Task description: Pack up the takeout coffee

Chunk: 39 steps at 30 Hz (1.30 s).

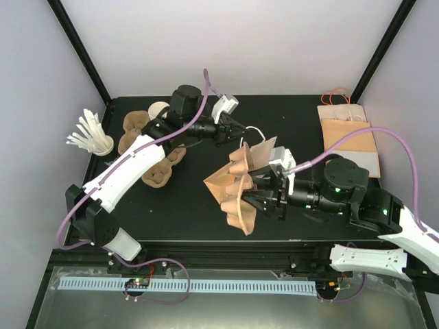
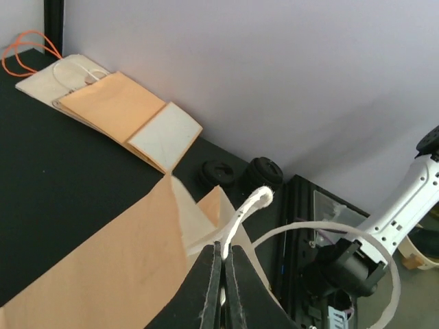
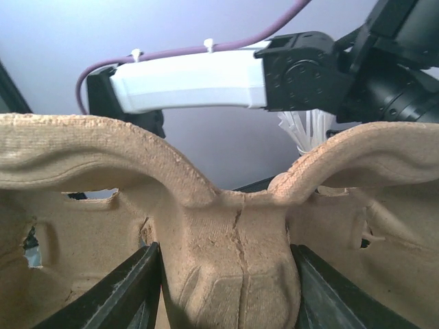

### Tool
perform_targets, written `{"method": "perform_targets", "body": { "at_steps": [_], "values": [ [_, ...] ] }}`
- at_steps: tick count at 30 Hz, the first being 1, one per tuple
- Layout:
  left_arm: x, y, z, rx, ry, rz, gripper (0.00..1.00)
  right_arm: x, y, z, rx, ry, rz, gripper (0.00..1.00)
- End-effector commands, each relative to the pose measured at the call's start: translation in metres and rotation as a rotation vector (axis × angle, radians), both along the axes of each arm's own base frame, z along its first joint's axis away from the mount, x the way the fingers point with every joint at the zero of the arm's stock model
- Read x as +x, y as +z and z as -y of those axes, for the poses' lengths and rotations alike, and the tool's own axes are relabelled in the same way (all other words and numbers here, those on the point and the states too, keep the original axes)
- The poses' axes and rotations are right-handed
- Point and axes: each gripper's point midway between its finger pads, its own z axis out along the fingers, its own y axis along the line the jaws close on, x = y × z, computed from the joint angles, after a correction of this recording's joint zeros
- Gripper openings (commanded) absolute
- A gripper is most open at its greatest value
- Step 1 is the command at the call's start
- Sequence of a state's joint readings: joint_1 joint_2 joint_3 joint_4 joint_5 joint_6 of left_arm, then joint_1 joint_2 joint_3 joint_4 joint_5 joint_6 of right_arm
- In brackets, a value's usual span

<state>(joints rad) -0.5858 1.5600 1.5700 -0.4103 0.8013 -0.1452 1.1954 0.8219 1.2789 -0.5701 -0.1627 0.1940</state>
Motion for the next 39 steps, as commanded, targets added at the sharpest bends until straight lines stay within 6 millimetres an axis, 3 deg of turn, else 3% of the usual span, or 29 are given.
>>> {"method": "perform_targets", "body": {
  "at_steps": [1,8,15,26,32,39],
  "values": [
    [-0.019,0.025,-0.005,-0.058,-0.027,0.066,0.02,0.016,0.005,0.001,-0.007,-0.102,-0.114,0.51],
    [-0.027,0.022,-0.013,-0.048,-0.012,0.071,0.02,0.044,-0.029,0.0,-0.021,-0.116,-0.252,0.52],
    [-0.033,0.026,-0.014,-0.07,-0.027,0.06,0.02,0.049,-0.058,0.003,0.001,0.042,-0.449,0.5],
    [-0.038,0.028,-0.015,-0.066,-0.04,0.05,0.02,0.071,-0.082,0.018,-0.043,0.081,-0.515,0.5],
    [-0.041,0.031,-0.016,-0.051,-0.054,0.056,0.01,0.086,-0.083,0.024,-0.044,0.088,-0.52,0.51],
    [-0.043,0.035,-0.018,-0.038,-0.056,0.068,0.02,0.109,-0.112,0.034,-0.054,0.06,-0.595,0.5]
  ]
}}
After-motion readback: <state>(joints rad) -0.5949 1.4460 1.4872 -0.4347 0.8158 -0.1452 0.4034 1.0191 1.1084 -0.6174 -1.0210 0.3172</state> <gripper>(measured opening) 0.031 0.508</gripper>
